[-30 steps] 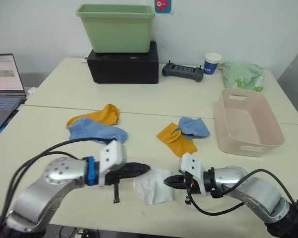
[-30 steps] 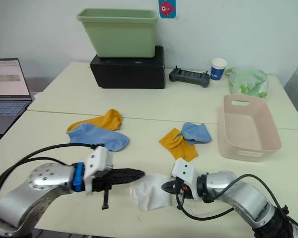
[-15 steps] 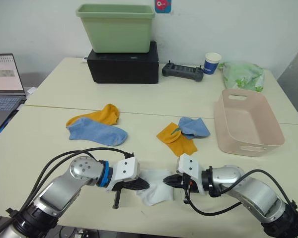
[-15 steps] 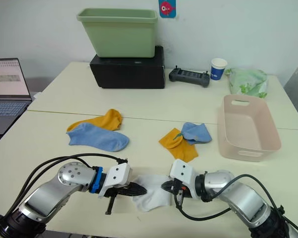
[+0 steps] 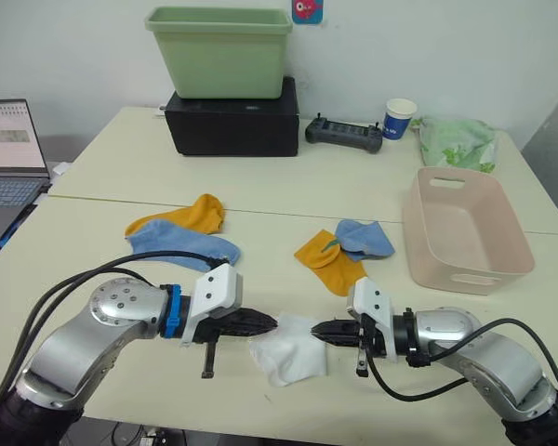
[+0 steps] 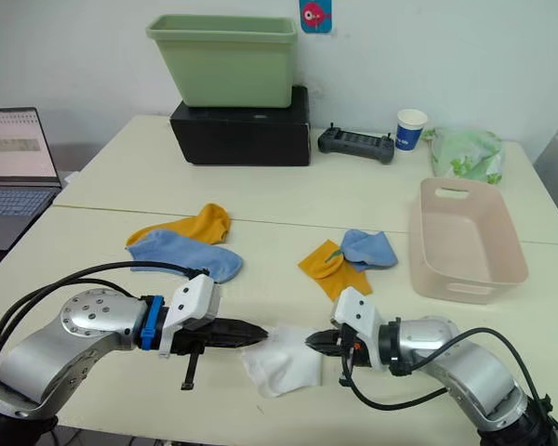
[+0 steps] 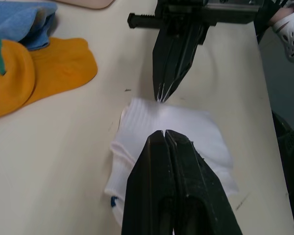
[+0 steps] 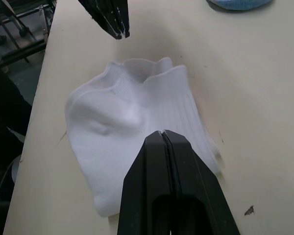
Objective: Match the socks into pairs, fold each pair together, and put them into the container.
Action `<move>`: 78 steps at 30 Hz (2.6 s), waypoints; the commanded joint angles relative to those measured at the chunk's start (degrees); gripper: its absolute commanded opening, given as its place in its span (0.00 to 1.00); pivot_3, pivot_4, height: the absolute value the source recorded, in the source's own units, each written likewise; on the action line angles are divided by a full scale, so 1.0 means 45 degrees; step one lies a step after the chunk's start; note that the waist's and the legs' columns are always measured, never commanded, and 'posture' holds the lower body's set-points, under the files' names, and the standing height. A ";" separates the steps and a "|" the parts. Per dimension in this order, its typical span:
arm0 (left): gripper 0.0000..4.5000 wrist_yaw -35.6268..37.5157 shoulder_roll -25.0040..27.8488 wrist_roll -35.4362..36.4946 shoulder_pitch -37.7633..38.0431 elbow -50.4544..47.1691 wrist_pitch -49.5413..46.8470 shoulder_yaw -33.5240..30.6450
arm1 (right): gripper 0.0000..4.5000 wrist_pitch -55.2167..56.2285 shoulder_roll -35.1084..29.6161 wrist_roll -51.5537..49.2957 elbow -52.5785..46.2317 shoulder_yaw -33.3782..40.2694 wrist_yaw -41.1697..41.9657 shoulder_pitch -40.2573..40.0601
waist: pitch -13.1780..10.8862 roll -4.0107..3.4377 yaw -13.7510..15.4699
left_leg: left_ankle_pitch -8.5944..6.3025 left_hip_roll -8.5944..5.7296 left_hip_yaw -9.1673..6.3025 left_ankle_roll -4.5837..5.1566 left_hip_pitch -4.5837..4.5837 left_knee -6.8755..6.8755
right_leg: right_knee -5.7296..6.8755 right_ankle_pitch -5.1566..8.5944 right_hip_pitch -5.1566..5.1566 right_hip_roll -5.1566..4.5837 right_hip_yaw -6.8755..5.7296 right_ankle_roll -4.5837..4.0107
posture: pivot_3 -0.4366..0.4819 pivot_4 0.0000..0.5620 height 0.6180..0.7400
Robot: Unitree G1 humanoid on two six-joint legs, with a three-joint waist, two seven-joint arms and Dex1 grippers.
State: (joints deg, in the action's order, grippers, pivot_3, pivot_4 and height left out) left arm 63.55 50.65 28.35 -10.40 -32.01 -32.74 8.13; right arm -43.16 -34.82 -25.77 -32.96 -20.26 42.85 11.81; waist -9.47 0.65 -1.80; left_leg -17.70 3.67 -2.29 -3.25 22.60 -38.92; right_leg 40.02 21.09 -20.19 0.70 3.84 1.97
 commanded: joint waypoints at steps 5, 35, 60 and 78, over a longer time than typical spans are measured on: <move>0.00 -0.0068 -0.0276 -0.2478 0.0177 0.1334 0.1603 0.2170 | 0.00 0.0616 0.0473 0.1801 0.1151 -0.1145 -0.0541 0.0539 | 0.0000 -0.0003 0.0031 | 0.0007 0.0000 0.0010 -0.0011 0.0002 0.0001 | 0.0001 0.0000 -0.0014 0.0005 -0.0002 0.0000 | 0.48 0.27 0.84; 0.00 -0.0641 -0.0561 -0.2107 0.1609 0.2421 0.1298 0.1036 | 0.34 -0.7019 0.0482 -0.4640 -0.0750 0.4039 -0.1381 -0.0712 | 0.0003 -0.0005 0.0028 | -0.0002 0.0000 -0.0010 0.0010 0.0006 0.0002 | 0.0003 0.0000 0.0001 -0.0002 0.0004 -0.0001 | 0.48 0.27 0.84; 0.00 -0.0771 -0.0421 -0.2082 0.2162 0.2296 0.1414 0.0429 | 0.99 -1.0965 0.7135 -0.5267 0.3072 0.4315 -0.4602 0.1479 | 0.0038 -0.0025 -0.0233 | -0.0008 0.0017 0.0026 0.0024 -0.0139 0.0056 | 0.0018 0.0001 0.0056 0.0026 0.0030 -0.0002 | 0.48 0.27 0.84; 0.00 -0.0424 -0.0883 0.0296 0.1711 0.1974 0.0172 -0.0851 | 0.00 -1.0183 0.5534 -0.5161 0.1822 0.4786 -0.4341 0.1130 | 0.0026 -0.0037 -0.0267 | -0.0008 0.0013 0.0033 0.0024 -0.0098 0.0064 | 0.0019 0.0001 0.0016 0.0018 0.0035 -0.0002 | 0.48 0.27 0.84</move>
State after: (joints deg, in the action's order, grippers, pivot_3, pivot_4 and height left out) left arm 60.82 46.78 24.95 -0.96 -21.73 -28.50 6.84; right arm -90.22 -7.03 -48.38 -20.36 -0.39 22.54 17.48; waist -9.35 0.49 -3.00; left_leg -17.73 3.73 -2.15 -3.14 22.24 -38.64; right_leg 40.11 21.10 -20.15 0.77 3.99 1.96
